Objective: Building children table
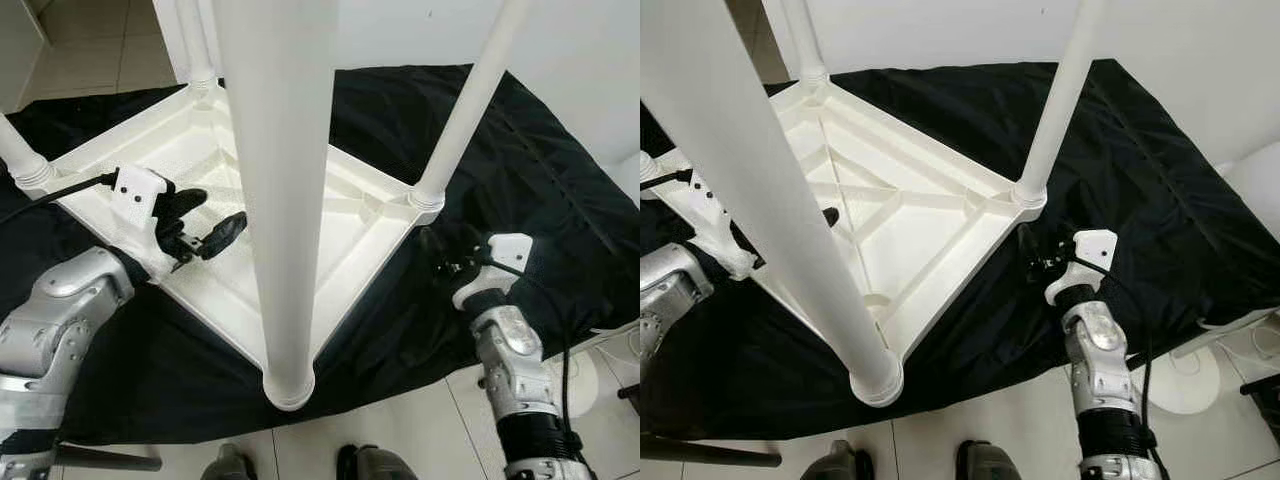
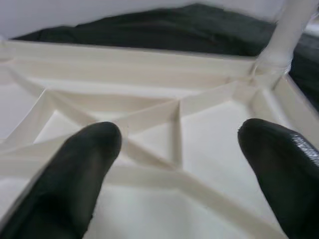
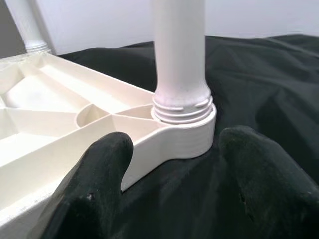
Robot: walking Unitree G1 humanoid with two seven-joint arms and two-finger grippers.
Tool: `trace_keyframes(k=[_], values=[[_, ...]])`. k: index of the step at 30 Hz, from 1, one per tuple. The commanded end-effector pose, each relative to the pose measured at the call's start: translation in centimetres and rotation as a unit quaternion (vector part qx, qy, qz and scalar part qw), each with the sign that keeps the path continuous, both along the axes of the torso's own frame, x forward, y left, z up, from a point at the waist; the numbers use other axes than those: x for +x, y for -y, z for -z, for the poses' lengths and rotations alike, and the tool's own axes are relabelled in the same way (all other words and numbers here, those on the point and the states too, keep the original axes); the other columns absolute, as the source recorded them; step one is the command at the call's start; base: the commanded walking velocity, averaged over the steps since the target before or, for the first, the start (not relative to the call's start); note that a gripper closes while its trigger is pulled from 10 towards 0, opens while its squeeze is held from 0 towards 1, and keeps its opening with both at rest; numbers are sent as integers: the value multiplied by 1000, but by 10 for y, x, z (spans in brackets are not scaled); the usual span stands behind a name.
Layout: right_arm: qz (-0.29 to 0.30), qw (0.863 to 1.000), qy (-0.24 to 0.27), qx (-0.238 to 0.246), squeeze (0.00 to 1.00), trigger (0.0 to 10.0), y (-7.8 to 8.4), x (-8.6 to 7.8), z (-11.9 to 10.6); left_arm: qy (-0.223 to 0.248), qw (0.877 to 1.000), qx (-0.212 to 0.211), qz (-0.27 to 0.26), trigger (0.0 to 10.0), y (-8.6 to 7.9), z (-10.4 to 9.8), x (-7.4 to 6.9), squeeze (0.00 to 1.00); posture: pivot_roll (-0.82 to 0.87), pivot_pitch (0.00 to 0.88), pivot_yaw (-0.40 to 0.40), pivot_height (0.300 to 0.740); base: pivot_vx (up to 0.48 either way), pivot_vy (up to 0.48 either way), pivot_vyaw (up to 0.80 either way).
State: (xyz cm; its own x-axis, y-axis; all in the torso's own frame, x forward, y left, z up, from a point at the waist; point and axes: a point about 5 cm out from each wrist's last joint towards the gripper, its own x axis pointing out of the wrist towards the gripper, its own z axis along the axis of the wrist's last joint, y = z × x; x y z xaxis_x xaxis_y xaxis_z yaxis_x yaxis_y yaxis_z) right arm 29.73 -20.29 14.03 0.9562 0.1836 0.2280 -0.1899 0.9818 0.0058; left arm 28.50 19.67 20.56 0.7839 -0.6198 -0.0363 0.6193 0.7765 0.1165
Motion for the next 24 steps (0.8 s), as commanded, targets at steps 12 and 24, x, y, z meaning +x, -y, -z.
trace_keyframes(k=[12,24], values=[[-35,999,-10,-19,0,10000,9,-5,-9,-92,943,164,273,10000,1,35,-32,0,-27,111,5,740,0,0,0],[-84,996,-23,-31,0,10000,-5,-10,-8,-62,938,210,267,10000,4,41,-17,0,-31,115,5,740,0,0,0]])
